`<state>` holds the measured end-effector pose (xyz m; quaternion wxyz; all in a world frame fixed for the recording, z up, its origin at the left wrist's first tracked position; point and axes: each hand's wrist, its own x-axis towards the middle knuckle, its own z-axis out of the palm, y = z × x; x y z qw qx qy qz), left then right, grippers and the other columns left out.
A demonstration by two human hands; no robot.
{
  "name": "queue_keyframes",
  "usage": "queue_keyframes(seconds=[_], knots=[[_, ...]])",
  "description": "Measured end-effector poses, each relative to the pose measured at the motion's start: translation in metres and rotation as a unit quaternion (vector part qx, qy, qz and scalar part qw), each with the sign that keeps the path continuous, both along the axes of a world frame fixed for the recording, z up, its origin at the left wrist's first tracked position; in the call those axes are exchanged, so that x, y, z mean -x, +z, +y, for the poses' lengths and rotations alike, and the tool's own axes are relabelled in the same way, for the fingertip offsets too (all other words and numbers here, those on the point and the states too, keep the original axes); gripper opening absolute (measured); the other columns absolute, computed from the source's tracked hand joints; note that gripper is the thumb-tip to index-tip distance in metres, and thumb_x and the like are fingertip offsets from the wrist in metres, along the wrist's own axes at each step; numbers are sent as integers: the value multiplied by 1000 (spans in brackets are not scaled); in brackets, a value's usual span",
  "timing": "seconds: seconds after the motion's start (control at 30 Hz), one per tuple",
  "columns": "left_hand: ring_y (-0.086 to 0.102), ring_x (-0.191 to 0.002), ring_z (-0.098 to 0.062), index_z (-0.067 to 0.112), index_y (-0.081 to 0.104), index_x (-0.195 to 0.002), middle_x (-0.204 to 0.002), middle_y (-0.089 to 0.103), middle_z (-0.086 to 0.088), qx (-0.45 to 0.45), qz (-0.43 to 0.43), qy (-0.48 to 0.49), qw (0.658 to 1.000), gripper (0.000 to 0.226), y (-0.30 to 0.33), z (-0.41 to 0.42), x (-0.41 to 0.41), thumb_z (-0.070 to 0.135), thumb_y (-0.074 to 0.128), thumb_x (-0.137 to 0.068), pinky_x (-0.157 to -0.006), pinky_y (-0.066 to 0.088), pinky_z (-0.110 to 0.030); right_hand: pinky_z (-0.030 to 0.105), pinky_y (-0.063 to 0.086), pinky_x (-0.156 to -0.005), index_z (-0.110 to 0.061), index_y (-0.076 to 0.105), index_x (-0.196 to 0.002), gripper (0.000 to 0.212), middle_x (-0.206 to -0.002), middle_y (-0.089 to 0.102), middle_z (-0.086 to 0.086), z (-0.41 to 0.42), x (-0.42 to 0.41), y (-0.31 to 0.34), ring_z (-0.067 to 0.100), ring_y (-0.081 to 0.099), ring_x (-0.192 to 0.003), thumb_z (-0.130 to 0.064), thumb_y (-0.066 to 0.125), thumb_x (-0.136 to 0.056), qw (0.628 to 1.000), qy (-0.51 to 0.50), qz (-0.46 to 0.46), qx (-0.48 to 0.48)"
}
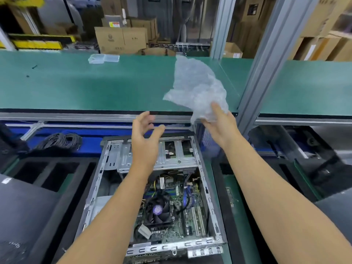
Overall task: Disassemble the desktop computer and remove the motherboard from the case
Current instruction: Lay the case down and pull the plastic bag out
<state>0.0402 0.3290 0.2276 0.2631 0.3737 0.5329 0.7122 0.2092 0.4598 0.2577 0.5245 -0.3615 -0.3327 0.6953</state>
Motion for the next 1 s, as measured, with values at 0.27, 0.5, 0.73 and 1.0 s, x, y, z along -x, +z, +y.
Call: queue_keyframes(seconds=[0.27, 0.5, 0.73, 1.0], knots=[[64, -92, -4, 39, 57, -116, -106, 66, 17, 121, -30, -55, 991, 32, -49, -13, 14, 22, 66, -92, -75, 54, -28, 29, 42, -60, -22, 49, -104, 18, -82, 44, -2, 57, 8, 10, 14, 39, -64, -35, 45, -93, 977, -10, -151, 149], [67, -79, -10, 34, 60, -114, -96, 70, 10, 172, -36, -61, 983, 22, -64, -29, 24, 26, 64, -93, -66, 48, -23, 26, 58, -81, -2, 53, -105, 17, -122, 61, 15, 77, 3, -5, 16, 71, -84, 2, 61, -91, 987, -136, 31, 82], [68, -77, -9, 31, 65, -108, -97, 72, 4, 198, -34, -53, 978, 18, -79, -41, 36, 24, 64, -92, -61, 49, -18, 31, 53, -94, -8, 27, -152, 57, -150, 37, 12, 80, -11, -14, 23, 59, -115, -6, 49, -100, 993, -99, 2, 57], [66, -69, -6, 28, 67, -101, -89, 72, 8, 258, -15, -59, 964, 11, -100, -45, 32, 24, 57, -96, -59, 49, -22, 24, 48, -60, -11, 49, -129, 34, -93, 62, 7, 19, -9, -38, 15, 62, -73, -2, 51, -96, 989, -59, -122, 59]])
